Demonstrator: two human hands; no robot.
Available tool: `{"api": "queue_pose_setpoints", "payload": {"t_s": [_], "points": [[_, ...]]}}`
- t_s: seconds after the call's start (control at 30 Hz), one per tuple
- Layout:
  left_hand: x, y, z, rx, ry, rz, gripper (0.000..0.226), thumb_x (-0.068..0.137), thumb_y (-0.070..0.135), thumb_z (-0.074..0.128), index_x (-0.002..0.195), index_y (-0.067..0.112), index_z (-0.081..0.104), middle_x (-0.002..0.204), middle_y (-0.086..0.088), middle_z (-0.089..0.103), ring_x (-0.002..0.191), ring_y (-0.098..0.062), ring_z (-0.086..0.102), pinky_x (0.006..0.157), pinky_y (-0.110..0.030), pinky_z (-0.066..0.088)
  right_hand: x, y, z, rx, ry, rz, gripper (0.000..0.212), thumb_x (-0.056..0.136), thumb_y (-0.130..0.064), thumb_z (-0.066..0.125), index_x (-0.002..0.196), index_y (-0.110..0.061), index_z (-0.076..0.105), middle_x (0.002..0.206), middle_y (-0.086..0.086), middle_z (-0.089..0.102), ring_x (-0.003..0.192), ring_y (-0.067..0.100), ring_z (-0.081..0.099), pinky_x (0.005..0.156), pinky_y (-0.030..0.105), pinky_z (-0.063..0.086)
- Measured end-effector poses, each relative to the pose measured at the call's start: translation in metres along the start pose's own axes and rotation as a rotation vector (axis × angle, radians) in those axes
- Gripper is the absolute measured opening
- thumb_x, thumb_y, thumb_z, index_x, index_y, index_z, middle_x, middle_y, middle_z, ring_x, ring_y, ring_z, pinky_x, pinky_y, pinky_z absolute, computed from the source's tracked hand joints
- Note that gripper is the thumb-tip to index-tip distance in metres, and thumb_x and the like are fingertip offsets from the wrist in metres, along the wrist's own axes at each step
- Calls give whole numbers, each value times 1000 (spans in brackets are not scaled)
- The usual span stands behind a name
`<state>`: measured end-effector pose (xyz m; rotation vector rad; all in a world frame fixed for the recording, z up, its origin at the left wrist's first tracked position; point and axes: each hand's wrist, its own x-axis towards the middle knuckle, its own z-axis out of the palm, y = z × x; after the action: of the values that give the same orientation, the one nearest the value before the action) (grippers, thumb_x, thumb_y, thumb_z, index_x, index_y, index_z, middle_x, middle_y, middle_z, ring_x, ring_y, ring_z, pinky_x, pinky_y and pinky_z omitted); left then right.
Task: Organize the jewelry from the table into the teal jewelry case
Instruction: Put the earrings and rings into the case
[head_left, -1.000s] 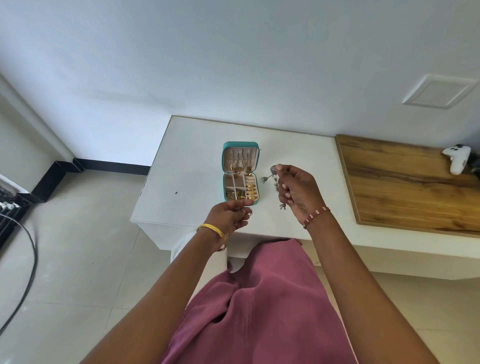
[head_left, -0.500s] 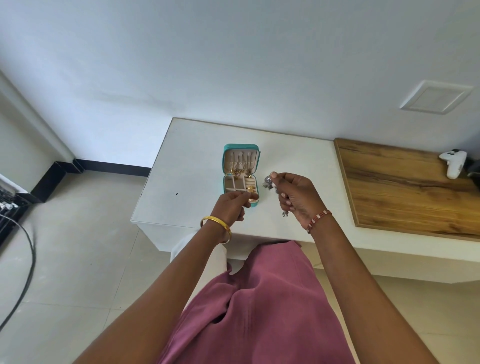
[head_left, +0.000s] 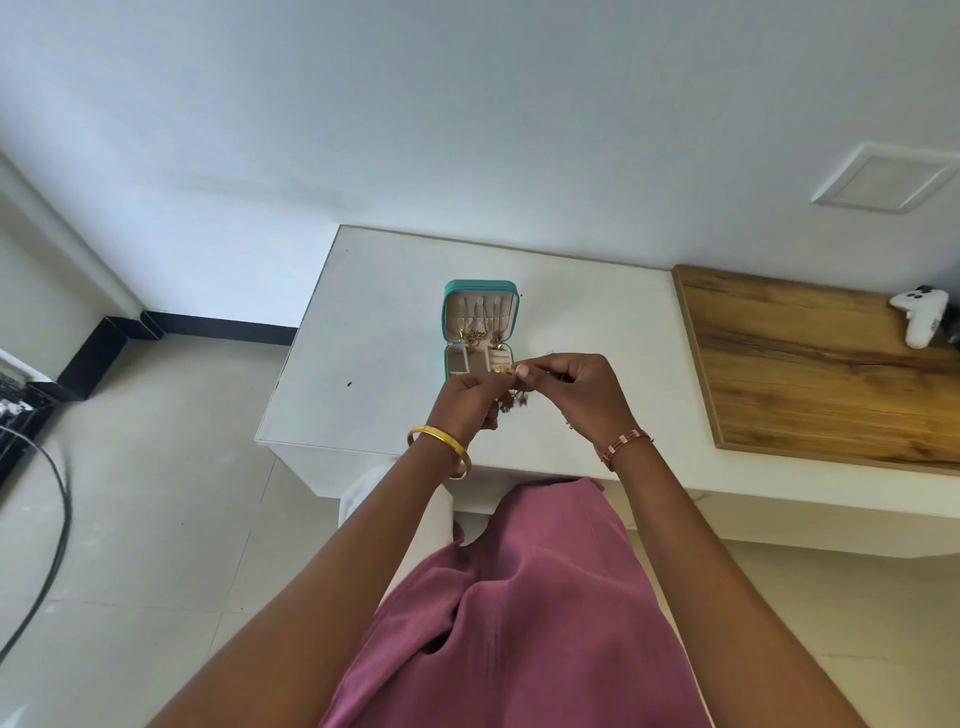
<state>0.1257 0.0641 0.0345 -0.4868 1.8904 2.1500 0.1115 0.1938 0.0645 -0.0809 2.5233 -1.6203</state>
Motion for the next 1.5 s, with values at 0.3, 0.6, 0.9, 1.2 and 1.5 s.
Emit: {"api": "queue_pose_setpoints", "payload": {"t_s": [0.3, 0.6, 0.9, 1.2, 1.5], "points": [[13, -10, 9, -127, -7, -57, 41, 91, 19, 53, 55, 23, 72, 70, -10, 54, 53, -13, 36, 56, -24, 34, 25, 38, -5, 166, 39, 396, 19, 89, -11, 54, 101, -3, 66, 57, 3, 41, 47, 12, 30, 39, 18, 27], [27, -25, 12, -164, 12, -137, 21, 92, 17, 50, 78, 15, 66, 75, -3, 63, 68, -14, 59, 61, -19, 50, 63, 93, -1, -19, 62, 512, 26, 79, 15, 43, 88, 1, 63, 71, 11, 56, 54, 17, 50, 54, 24, 51], [37, -31, 4, -421, 55, -388, 21, 93, 15, 47, 79, 8, 62, 61, -1, 70, 59, -14, 68, 64, -28, 56, 71, 115, 12, -394, 64, 350, 24, 81, 4, 49, 98, -1, 66, 106, 22, 66, 100, 35, 62, 87, 35, 48], [26, -28, 6, -518, 93, -431, 20, 92, 14, 48, 79, 6, 60, 57, -4, 69, 57, -16, 68, 58, -27, 56, 28, 63, 19, -288, 247, 165, 12, 82, -9, 59, 84, -4, 69, 83, 12, 70, 74, 22, 62, 69, 24, 46], [4, -5, 6, -531, 165, -352, 15, 89, 12, 55, 79, 4, 63, 56, -6, 69, 54, -17, 65, 49, -21, 55, -12, 22, 42, -367, 105, -3, 15, 77, -14, 69, 89, -6, 66, 82, 6, 65, 69, 14, 52, 63, 19, 36]]}}
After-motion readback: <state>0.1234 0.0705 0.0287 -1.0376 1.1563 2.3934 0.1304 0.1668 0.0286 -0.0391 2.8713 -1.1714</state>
